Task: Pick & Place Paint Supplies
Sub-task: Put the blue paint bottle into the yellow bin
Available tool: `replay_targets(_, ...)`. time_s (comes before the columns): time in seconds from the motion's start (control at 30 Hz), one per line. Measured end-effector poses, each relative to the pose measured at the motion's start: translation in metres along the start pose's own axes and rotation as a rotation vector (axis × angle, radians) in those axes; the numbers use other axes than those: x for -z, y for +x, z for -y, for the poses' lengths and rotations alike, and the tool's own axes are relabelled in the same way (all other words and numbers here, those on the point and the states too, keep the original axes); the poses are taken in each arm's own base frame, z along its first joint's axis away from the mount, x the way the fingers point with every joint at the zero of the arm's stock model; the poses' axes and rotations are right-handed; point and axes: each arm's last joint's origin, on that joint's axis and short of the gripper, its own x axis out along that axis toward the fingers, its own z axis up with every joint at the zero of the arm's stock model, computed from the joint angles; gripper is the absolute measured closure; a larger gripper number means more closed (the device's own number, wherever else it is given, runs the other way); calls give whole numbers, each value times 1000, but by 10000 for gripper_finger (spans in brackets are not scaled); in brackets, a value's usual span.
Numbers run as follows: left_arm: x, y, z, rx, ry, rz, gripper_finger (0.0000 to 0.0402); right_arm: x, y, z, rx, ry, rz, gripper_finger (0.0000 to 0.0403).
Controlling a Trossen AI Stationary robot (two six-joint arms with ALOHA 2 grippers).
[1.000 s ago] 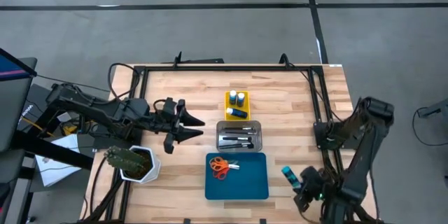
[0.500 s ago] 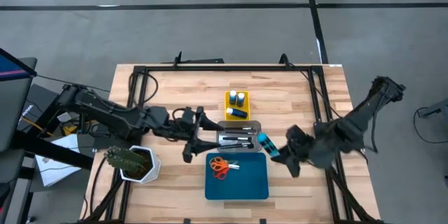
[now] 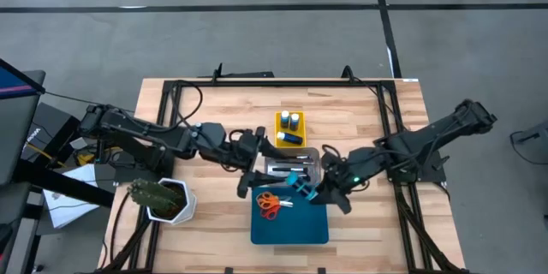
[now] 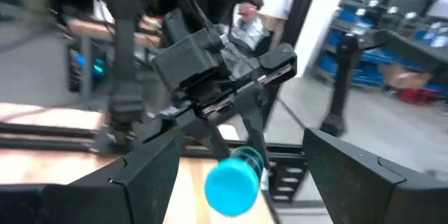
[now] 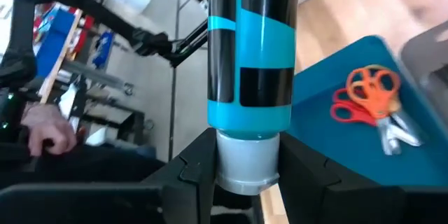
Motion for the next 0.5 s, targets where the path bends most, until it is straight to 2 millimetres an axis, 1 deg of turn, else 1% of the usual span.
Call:
replay_targets(0.13, 4, 0, -1, 84, -74, -62, 107, -3, 15, -3, -34, -5, -9, 290)
replay_targets(0.23, 5, 0, 0, 133, -109, -90, 107, -5, 22, -6, -41, -16, -25, 290)
replay_targets(0.33, 5, 0, 1, 165, -132, -100, 107, -10, 26, -10, -56, -33, -11, 290)
replay_targets(0.5, 15, 8, 2, 199, -167, -145, 107, -20, 31, -13, -66, -38, -5, 290)
